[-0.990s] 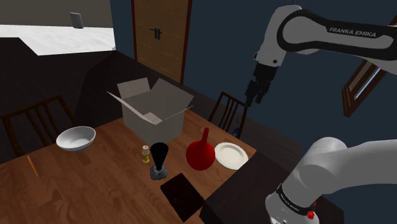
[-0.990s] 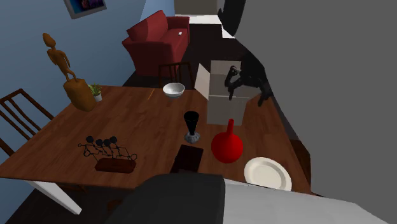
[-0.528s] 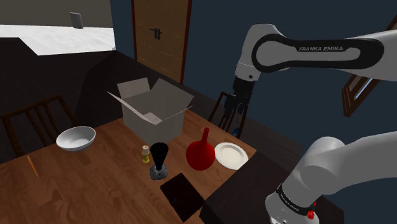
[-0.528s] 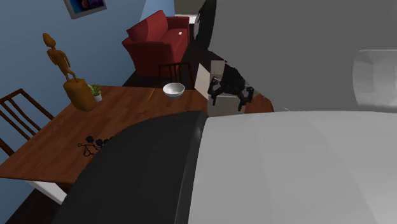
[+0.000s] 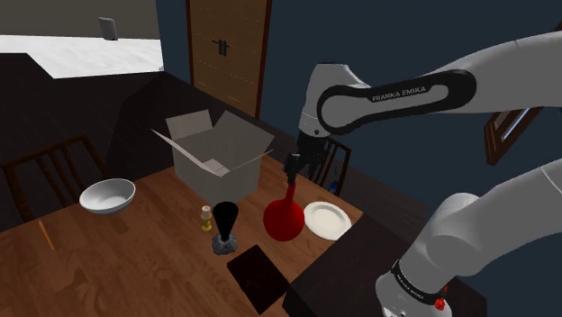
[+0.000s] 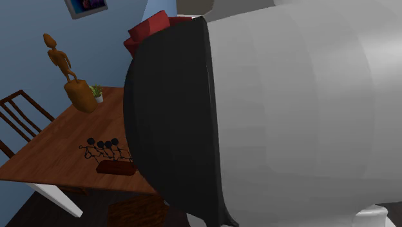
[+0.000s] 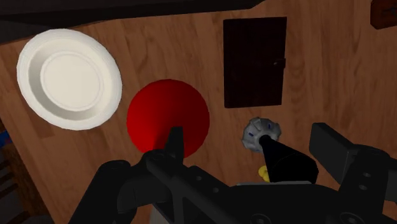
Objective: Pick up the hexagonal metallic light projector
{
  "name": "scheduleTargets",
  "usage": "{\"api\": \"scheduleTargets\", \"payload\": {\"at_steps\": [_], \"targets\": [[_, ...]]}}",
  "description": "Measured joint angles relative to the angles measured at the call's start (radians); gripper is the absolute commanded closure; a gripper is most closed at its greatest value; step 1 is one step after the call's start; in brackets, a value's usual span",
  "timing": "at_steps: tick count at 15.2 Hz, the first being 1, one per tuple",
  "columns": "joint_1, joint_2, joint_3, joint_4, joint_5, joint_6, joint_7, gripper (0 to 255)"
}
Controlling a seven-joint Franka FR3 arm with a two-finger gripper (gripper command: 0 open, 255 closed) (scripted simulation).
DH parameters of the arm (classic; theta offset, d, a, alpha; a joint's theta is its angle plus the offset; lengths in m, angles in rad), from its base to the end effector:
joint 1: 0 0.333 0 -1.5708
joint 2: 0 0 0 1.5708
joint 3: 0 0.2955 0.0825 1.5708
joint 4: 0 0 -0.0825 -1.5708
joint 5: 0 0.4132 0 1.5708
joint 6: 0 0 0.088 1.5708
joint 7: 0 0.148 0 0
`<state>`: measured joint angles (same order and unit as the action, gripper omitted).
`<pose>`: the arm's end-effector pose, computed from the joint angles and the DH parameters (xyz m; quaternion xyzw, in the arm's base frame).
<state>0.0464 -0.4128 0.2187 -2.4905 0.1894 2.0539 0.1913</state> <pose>0.4256 0.1269 0.3542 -0.9990 0.0180 0.0225 0.0355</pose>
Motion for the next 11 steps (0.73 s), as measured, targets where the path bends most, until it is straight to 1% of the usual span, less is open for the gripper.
{"api": "scheduleTargets", "payload": {"at_steps": [4,6,8,11], "targets": [[0.004,0.147,0.059,0.036,-0.02,0.123,0.079,0],[0.005,0.216,0.084,0.065,-0.041,0.168,0.125,0],[0.007,0.297,0.107,0.097,-0.072,0.219,0.176,0],[0.016,0.41,0.131,0.159,-0.132,0.271,0.258,0]]}}
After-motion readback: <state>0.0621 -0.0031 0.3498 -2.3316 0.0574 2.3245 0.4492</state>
